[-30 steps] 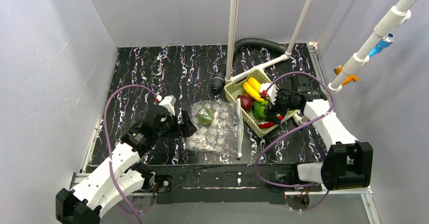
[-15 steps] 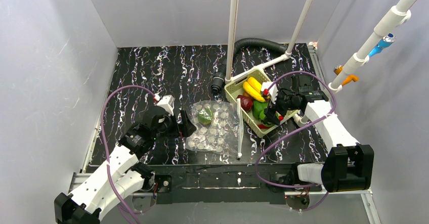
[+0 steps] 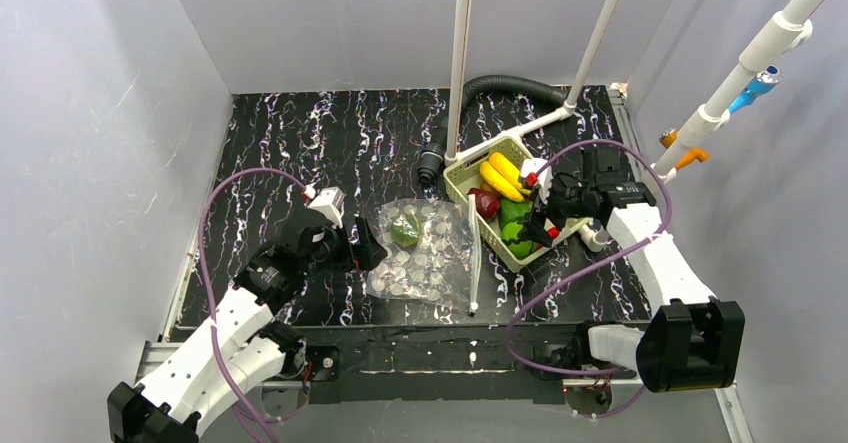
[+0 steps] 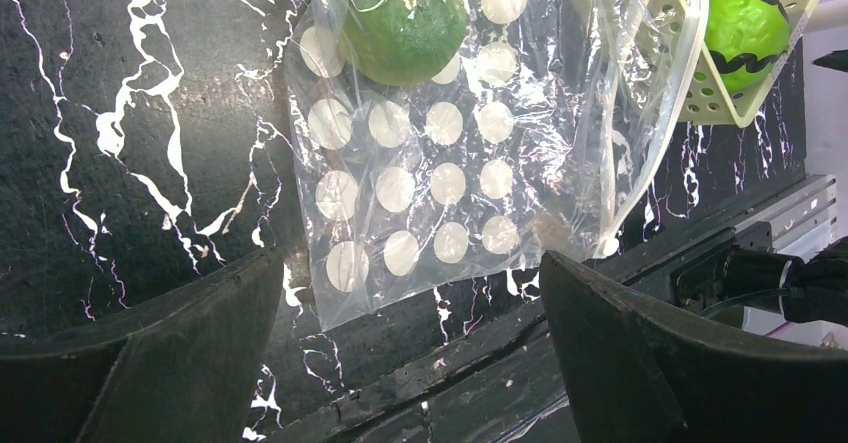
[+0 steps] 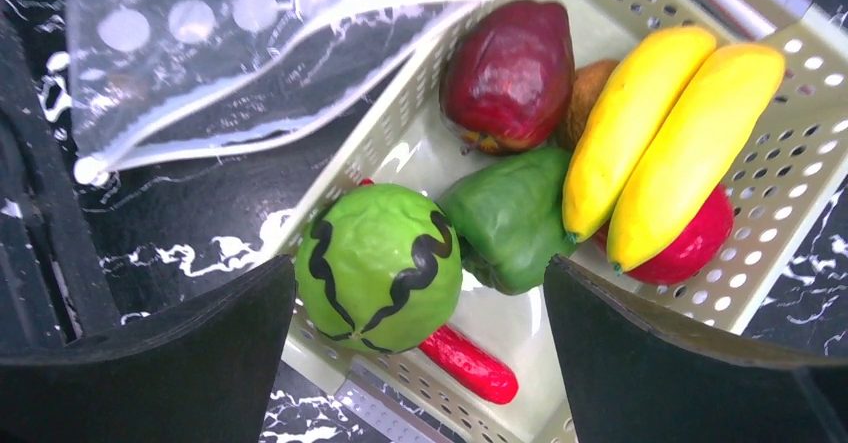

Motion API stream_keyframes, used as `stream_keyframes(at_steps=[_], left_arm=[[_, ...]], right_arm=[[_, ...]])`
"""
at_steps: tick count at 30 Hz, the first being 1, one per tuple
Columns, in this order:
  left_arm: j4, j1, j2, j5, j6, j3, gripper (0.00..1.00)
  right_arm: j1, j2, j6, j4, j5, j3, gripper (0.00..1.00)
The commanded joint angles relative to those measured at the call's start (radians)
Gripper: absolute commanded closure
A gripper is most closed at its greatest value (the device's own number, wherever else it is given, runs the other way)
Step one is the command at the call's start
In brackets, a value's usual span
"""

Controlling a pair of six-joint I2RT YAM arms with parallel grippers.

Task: Open the zip-top bag and remove the fake food
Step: Place the fake fruit in the bin.

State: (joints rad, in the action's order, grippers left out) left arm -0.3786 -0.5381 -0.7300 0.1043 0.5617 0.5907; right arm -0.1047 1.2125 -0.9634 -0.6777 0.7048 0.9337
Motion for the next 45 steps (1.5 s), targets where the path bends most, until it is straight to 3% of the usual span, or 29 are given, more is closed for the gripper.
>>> stream_keyframes(at_steps=[1,6,8,10,17,23,27,37,43,45], left_arm=[[-0.008,0.01,0.012,-0.002,-0.02,0.042,0.01],[-0.003,0.014,0.016,0.003,-0.022,0.041,0.0],[-0.005,0.016,0.019,0.003,-0.023,0.039,0.0],[-0.008,0.019,0.024,0.002,-0.024,0.037,0.0],[0.001,0.031,0.014,0.025,-0.03,0.032,0.01],[0.052,0.048,-0.019,0.067,-0.011,0.015,0.0],[0.08,0.062,-0.041,0.096,0.002,0.013,0.01],[0.311,0.146,-0.141,0.257,0.118,-0.028,0.0],[0.372,0.181,-0.323,0.281,0.135,-0.008,0.0],[0.401,0.186,-0.389,0.277,0.12,0.013,0.05]], right_arm=[[0.002,-0.049,0.051,0.008,0.134,0.081,0.02],[0.002,0.016,0.17,-0.041,0.245,0.203,0.02],[-0.011,0.102,0.062,-0.242,0.291,0.301,0.02],[-0.04,0.161,0.027,-0.301,0.284,0.346,0.02],[-0.106,0.025,0.202,0.124,0.162,0.099,0.02],[-0.114,0.177,0.185,-0.063,0.194,0.21,0.02],[-0.162,0.093,0.176,0.127,0.13,0.064,0.02],[-0.24,0.05,-0.046,0.28,0.08,-0.115,0.02],[-0.282,0.075,-0.103,0.293,0.032,-0.134,0.13],[-0.303,0.081,-0.119,0.315,0.008,-0.147,0.16]])
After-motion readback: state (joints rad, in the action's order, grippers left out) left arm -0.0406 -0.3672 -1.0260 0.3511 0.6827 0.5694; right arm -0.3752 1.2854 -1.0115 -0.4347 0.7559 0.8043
